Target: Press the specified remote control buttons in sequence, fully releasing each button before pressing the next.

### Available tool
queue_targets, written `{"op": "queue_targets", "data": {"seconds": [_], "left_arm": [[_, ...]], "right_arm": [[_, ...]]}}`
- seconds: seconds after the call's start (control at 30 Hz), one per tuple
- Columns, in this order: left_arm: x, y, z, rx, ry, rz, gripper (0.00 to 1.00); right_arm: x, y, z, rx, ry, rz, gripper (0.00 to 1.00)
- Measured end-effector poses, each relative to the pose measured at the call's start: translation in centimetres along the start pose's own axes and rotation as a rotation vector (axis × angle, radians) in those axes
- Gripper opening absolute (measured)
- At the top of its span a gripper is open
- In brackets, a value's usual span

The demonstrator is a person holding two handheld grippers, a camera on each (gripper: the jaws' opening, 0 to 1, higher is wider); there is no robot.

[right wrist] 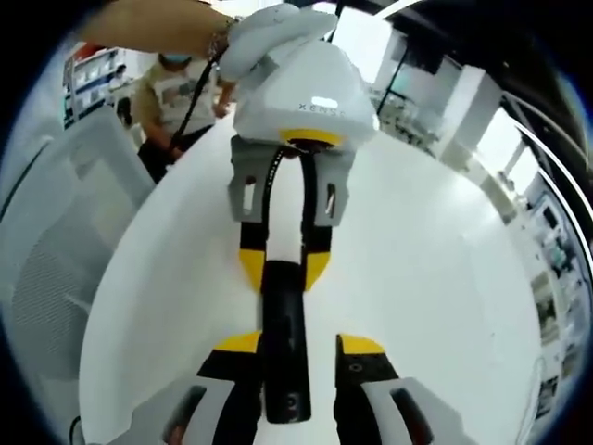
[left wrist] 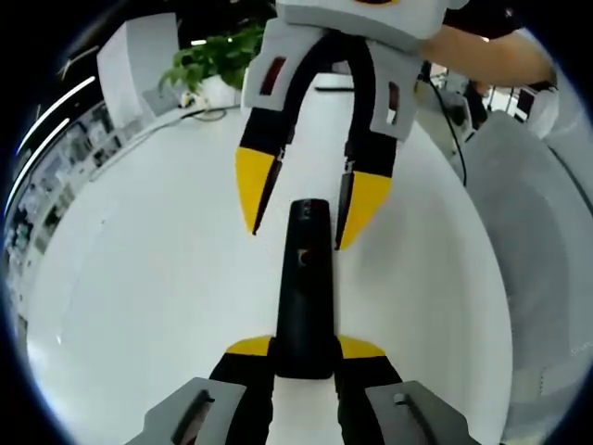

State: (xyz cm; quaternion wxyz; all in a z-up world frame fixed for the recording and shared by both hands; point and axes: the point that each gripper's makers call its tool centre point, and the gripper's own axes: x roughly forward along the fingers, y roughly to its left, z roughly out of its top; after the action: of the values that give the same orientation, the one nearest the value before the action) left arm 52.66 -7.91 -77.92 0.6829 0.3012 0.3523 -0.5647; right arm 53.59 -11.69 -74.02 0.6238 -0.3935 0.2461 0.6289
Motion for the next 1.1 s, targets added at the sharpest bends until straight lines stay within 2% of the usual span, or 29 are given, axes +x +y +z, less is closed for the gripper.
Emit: {"op": "queue_targets", "data": {"seconds": [0.43, 0.73, 1.1], "left_arm": [[0.0, 0.0, 0.1, 0.001, 0.000, 0.001, 0.24], [0.0, 0.0, 0.0, 0.002, 0.000, 0.003, 0.24], [0.0, 0.0, 0.0, 0.003, 0.000, 0.004, 0.24]], "right_arm": [[-1.2, -0.5, -1.5, 0.039, -0.003, -0.035, 0.29], [-1.5, 0.1, -2.7, 0.051, 0.012, -0.024, 0.29], [-1.9, -0.1, -3.2, 0.065, 0.010, -0.035, 0.29]]}}
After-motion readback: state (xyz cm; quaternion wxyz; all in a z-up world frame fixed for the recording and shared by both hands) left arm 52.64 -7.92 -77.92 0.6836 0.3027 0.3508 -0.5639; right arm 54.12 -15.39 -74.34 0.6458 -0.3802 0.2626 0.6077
